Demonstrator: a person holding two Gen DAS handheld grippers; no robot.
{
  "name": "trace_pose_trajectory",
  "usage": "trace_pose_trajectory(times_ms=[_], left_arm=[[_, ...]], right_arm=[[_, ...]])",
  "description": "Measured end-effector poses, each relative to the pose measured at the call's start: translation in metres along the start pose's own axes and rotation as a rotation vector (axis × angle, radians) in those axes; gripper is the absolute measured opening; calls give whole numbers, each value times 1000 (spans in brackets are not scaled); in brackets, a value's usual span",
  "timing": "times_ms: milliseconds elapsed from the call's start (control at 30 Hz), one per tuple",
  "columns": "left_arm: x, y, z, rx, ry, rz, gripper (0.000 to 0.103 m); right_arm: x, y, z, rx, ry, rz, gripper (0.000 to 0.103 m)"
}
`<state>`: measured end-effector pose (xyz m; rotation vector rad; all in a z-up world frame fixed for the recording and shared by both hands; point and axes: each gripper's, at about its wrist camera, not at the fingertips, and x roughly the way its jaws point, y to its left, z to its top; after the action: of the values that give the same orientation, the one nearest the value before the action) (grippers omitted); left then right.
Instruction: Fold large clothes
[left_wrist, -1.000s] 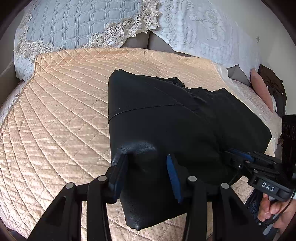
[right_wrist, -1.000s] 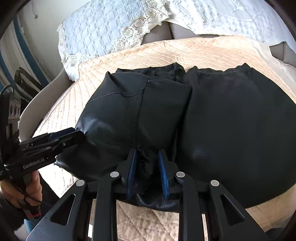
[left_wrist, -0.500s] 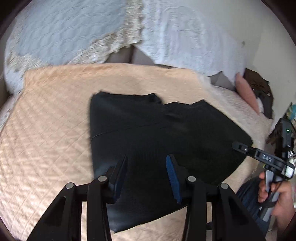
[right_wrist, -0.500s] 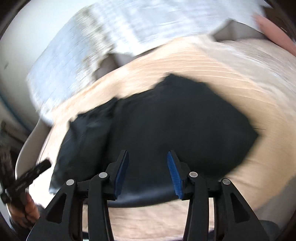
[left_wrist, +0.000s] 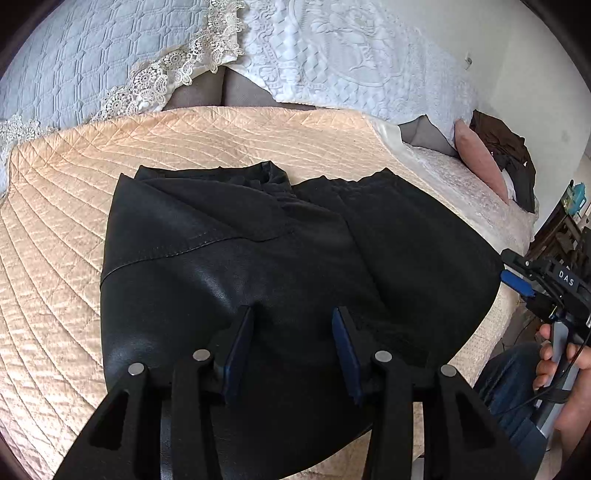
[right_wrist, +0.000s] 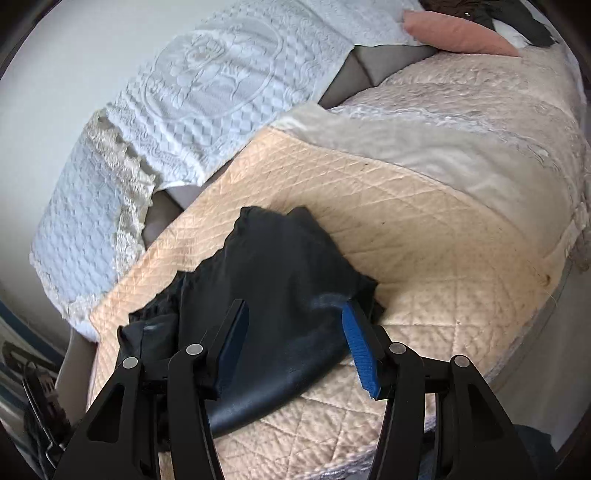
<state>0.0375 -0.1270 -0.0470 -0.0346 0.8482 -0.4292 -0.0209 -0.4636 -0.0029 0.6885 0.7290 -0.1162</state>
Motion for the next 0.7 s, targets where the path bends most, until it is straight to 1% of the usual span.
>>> trace_pose_trajectory(times_ms=[67, 133, 200, 267, 367, 433, 467, 500, 567, 633, 700], left_arm=[[-1, -1, -2, 6, -2, 11, 45], [-1, -3, -2, 9, -1, 17, 45], [-1, -2, -2, 2, 1, 13, 45], [0, -2, -2, 1, 2, 13, 45], [-1, -3, -2, 4, 1, 18, 45], [-1, -3, -2, 3, 1, 16, 45], [-1, -2, -3, 1, 2, 14, 45], [-1, -1, -2, -1, 2, 11, 45], [-1, -1, -3, -2, 1, 11, 45], [-1, -1, -3, 2, 2, 14, 45], [0, -1, -3, 3, 2, 16, 45]], right_arm=[[5, -7, 4, 37, -14, -36, 56], [5, -12, 6, 68, -40, -50, 61], [19, -17, 9, 81, -1, -62, 61], [32, -24, 12, 130, 33, -51, 62], [44, -24, 14, 140, 36, -34, 66], [43, -20, 13, 159, 45, 2, 66], [43, -16, 11, 150, 57, 35, 66], [44, -12, 9, 137, 70, 46, 66], [48, -8, 8, 109, 69, 27, 66], [56, -12, 15, 120, 66, 25, 66], [62, -13, 22, 129, 67, 8, 60]])
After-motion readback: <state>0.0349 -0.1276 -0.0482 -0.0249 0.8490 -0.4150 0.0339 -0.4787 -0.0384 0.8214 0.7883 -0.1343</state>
